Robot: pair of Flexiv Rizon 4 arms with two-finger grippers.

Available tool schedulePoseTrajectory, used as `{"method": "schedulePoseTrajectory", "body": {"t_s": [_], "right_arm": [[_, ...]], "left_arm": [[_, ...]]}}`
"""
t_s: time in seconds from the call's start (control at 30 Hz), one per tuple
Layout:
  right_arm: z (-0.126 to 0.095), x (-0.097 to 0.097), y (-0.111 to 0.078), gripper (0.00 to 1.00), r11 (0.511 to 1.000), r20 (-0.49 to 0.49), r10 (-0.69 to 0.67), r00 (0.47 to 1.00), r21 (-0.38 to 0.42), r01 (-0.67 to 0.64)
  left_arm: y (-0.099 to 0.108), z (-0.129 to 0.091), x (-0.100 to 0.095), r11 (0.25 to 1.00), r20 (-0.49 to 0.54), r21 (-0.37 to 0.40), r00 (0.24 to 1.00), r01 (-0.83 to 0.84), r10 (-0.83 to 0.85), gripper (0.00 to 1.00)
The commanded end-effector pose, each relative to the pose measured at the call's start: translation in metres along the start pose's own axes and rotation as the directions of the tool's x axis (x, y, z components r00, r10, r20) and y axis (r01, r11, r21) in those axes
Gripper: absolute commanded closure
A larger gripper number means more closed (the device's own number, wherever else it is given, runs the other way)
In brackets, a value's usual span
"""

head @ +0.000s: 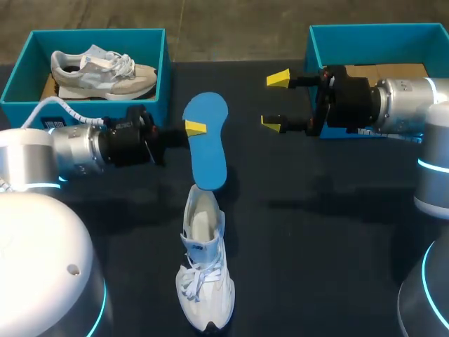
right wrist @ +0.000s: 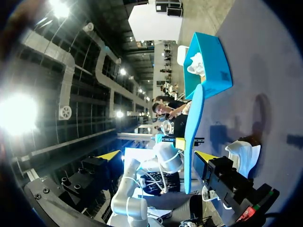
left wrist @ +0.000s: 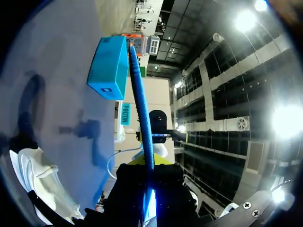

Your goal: Take the shoe out of the shoebox, open the shoe tongue, remove and reinsert the insole, then place the shoe into the shoebox

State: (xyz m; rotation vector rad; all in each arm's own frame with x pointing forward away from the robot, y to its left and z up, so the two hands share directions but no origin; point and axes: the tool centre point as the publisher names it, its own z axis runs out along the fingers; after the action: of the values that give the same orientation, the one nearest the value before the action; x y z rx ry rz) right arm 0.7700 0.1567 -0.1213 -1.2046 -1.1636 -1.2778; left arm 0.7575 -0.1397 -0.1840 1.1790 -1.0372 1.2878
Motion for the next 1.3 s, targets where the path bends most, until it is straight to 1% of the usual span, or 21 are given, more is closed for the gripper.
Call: {"method": "schedulePoseTrajectory", "body": {"t_s": [0.03, 0.1, 0.13, 0.2, 0.37, 0.47, 0.53, 0.63, 0.67, 0.8, 0.87, 0.9, 0.97, 1.0, 1.13, 1.23, 1.3], "right_arm": [[0.001, 0.000, -0.001, 0.00, 1.000, 0.000, -0.001, 1.000, -0.003, 0.001], [-0.005, 0.009, -0.001, 0.00, 1.000, 0.084, -0.021, 0.996, 0.013, 0.020], [-0.011, 0.011, 0.000, 0.00, 0.999, 0.126, -0.028, 0.992, 0.019, 0.026], [-0.013, 0.021, -0.001, 0.00, 0.999, 0.229, -0.030, 0.973, 0.045, 0.021], [-0.015, 0.042, -0.001, 0.00, 0.997, 0.425, -0.015, 0.905, 0.072, -0.017], [-0.011, 0.057, -0.003, 0.00, 0.996, 0.535, -0.004, 0.845, 0.079, -0.046], [-0.004, 0.066, -0.004, 0.00, 0.994, 0.615, 0.005, 0.789, 0.082, -0.071], [0.007, 0.075, -0.005, 0.00, 0.990, 0.705, 0.009, 0.709, 0.093, -0.105], [0.011, 0.078, -0.005, 0.00, 0.989, 0.721, 0.005, 0.693, 0.098, -0.109], [0.024, 0.086, -0.006, 0.00, 0.986, 0.801, 0.006, 0.599, 0.094, -0.136], [0.030, 0.088, -0.007, 0.00, 0.985, 0.822, 0.002, 0.570, 0.095, -0.141], [0.033, 0.090, -0.007, 0.00, 0.985, 0.843, 0.003, 0.538, 0.090, -0.146], [0.041, 0.095, -0.008, 0.00, 0.987, 0.867, -0.007, 0.499, 0.088, -0.138], [0.045, 0.099, -0.009, 0.00, 0.988, 0.885, -0.010, 0.466, 0.080, -0.130], [0.062, 0.110, -0.011, 0.00, 0.993, 0.929, -0.043, 0.367, 0.081, -0.087], [0.075, 0.112, -0.012, 0.00, 0.993, 0.944, -0.072, 0.321, 0.099, -0.069], [0.084, 0.113, -0.012, 0.00, 0.992, 0.950, -0.087, 0.301, 0.110, -0.061]], "left_arm": [[0.000, 0.002, 0.000, 1.000, 0.001, 0.003, 1.000, 0.000, 0.000, 1.00], [0.000, 0.002, 0.000, 1.000, 0.001, 0.003, 1.000, 0.000, 0.000, 1.00], [0.000, 0.002, 0.000, 1.000, 0.001, 0.003, 1.000, 0.000, 0.000, 1.00], [0.000, 0.002, 0.000, 1.000, 0.001, 0.003, 1.000, 0.000, 0.000, 1.00], [0.000, 0.002, 0.000, 1.000, 0.001, 0.003, 1.000, 0.000, 0.000, 1.00], [0.000, 0.002, 0.000, 1.000, 0.001, 0.003, 1.000, 0.000, 0.000, 1.00], [0.000, 0.002, 0.000, 1.000, 0.001, 0.003, 1.000, 0.000, 0.000, 1.00], [0.000, 0.002, 0.000, 1.000, 0.001, 0.003, 1.000, 0.000, 0.000, 1.00], [0.000, 0.002, 0.000, 1.000, 0.001, 0.003, 1.000, 0.000, 0.000, 1.00], [0.000, 0.002, 0.000, 1.000, 0.001, 0.003, 1.000, 0.000, 0.000, 1.00], [0.000, 0.002, 0.000, 1.000, 0.001, 0.003, 1.000, 0.000, 0.000, 1.00], [0.000, 0.002, 0.000, 1.000, 0.001, 0.003, 1.000, 0.000, 0.000, 1.00], [0.000, 0.002, 0.000, 1.000, 0.001, 0.003, 1.000, 0.000, 0.000, 1.00], [0.000, 0.002, 0.000, 1.000, 0.001, 0.003, 1.000, 0.000, 0.000, 1.00], [0.000, 0.002, 0.000, 1.000, 0.001, 0.003, 1.000, 0.000, 0.000, 1.00], [0.000, 0.002, 0.000, 1.000, 0.001, 0.003, 1.000, 0.000, 0.000, 1.00], [0.000, 0.002, 0.000, 1.000, 0.001, 0.003, 1.000, 0.000, 0.000, 1.00]]}}
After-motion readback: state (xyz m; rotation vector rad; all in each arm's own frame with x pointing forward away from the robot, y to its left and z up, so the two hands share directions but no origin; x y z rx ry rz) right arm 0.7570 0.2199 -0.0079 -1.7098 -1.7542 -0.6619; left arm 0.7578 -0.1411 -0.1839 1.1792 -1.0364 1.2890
